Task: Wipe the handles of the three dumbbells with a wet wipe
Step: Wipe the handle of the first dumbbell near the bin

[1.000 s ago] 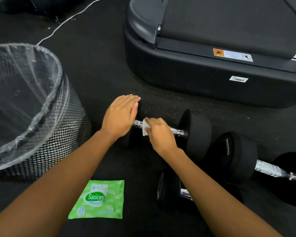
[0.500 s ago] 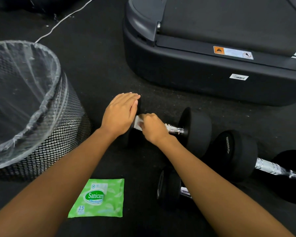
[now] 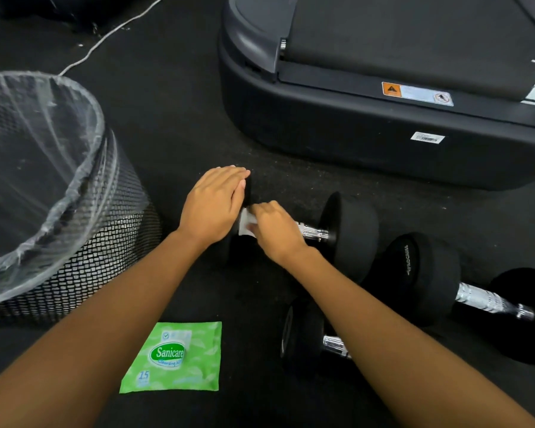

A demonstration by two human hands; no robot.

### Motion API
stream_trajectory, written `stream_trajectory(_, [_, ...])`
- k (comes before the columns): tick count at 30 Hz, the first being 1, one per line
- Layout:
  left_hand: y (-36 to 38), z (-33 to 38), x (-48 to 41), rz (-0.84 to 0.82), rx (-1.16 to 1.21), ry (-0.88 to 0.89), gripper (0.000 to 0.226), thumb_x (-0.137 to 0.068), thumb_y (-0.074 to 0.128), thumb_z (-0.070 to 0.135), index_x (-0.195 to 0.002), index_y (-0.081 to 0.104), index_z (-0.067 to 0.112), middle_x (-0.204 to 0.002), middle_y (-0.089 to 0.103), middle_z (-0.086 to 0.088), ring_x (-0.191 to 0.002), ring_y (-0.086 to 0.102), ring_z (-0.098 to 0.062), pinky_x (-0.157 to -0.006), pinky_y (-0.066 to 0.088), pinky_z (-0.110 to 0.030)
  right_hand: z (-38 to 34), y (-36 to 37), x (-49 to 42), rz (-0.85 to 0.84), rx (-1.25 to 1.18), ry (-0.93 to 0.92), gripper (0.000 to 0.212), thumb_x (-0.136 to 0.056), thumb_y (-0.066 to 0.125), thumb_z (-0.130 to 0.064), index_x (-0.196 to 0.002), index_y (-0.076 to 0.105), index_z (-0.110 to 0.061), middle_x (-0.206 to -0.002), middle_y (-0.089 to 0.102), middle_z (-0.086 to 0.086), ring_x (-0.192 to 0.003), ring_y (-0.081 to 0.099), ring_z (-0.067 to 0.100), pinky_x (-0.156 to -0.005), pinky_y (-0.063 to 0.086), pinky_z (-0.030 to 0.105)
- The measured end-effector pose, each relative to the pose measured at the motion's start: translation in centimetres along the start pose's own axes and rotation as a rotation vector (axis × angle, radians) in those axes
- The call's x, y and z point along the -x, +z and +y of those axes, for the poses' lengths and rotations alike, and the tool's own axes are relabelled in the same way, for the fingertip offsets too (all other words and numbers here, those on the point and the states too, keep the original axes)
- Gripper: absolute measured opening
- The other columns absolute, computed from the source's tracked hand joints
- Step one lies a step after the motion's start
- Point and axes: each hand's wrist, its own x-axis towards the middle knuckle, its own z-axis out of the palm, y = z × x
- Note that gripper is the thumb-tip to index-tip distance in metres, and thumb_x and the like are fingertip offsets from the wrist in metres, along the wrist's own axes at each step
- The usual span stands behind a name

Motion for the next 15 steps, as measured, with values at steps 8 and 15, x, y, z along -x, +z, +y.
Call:
stream_trajectory(8, [-0.2,0.0,0.2,-0.003,0.002,0.011,0.049,-0.096,0.024,0.03,-0.124,0.057,0.008,-0.125,0.061,-0.007,-0.123,0.05,-0.018,-0.109,0.028,-0.032,3.6,-2.7,-0.5,-0.38,-0.162,0.238,0.035,-0.099,0.036,-0.029,-0.116,0.056,-0.005,-0.113,0.058,0.016,-0.101,0.055,0.028,-0.081,0.043,0.037])
stream_trajectory(15, [-0.2,0.0,0.1,0.003,0.001,0.007,0.049,-0.096,0.025,0.03,-0.124,0.058,0.008,-0.125,0.061,-0.007,-0.123,0.05,-0.017,-0.108,0.025,-0.028,2.2,-2.3,0.7,-0.24,-0.211,0.175,0.03,-0.096,0.046,-0.018,-0.123,0.051,-0.008,-0.117,0.054,0.014,-0.105,0.053,0.027,-0.09,0.045,0.039])
